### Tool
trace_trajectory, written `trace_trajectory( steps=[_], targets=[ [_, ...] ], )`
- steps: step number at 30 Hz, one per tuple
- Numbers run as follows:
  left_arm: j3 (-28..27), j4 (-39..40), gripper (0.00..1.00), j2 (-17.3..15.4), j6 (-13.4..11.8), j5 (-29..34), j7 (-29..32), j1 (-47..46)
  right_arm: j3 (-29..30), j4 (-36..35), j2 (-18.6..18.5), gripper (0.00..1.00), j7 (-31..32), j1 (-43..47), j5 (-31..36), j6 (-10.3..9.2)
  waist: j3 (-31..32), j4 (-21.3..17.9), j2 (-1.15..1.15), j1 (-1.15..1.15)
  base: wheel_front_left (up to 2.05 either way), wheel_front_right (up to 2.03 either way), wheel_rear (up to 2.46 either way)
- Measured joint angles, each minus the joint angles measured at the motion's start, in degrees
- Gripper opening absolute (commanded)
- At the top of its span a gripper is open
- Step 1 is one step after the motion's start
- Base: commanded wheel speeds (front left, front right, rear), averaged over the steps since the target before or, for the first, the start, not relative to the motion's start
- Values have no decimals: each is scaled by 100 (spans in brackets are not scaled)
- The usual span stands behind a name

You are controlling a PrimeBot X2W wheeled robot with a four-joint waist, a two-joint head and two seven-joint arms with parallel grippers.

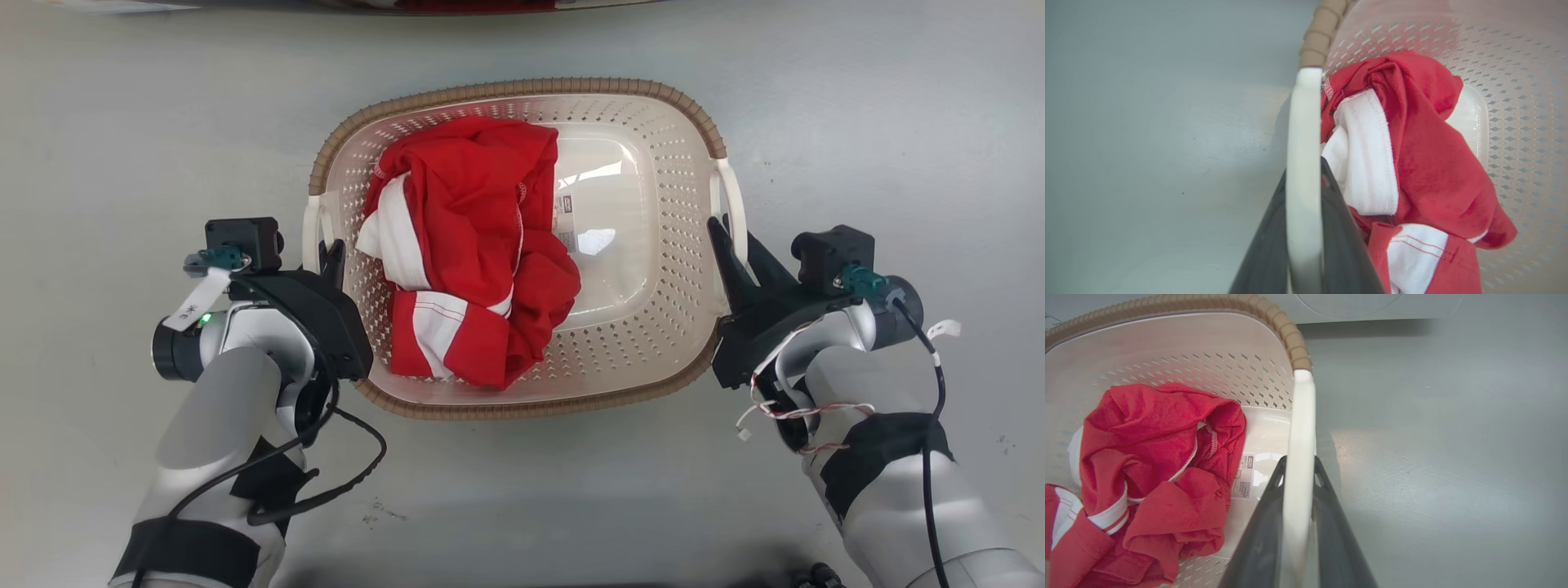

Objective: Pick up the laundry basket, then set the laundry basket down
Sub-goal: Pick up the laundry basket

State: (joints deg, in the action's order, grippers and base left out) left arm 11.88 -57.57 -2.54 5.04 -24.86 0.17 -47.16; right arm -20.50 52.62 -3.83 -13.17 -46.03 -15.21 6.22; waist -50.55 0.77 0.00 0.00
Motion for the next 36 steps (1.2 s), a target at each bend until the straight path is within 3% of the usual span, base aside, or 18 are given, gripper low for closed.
trace_trajectory(
  steps=[19,36],
  targets=[
    [174,-795,0,155,160,-85,-67,-194,-60,935,16,0,54,-47,-254,92,555,68,0,0,0,0,0],
    [161,-1417,0,258,248,-569,599,-174,-187,1635,129,0,622,-30,-514,137,1505,44,0,0,0,0,0]
  ],
)
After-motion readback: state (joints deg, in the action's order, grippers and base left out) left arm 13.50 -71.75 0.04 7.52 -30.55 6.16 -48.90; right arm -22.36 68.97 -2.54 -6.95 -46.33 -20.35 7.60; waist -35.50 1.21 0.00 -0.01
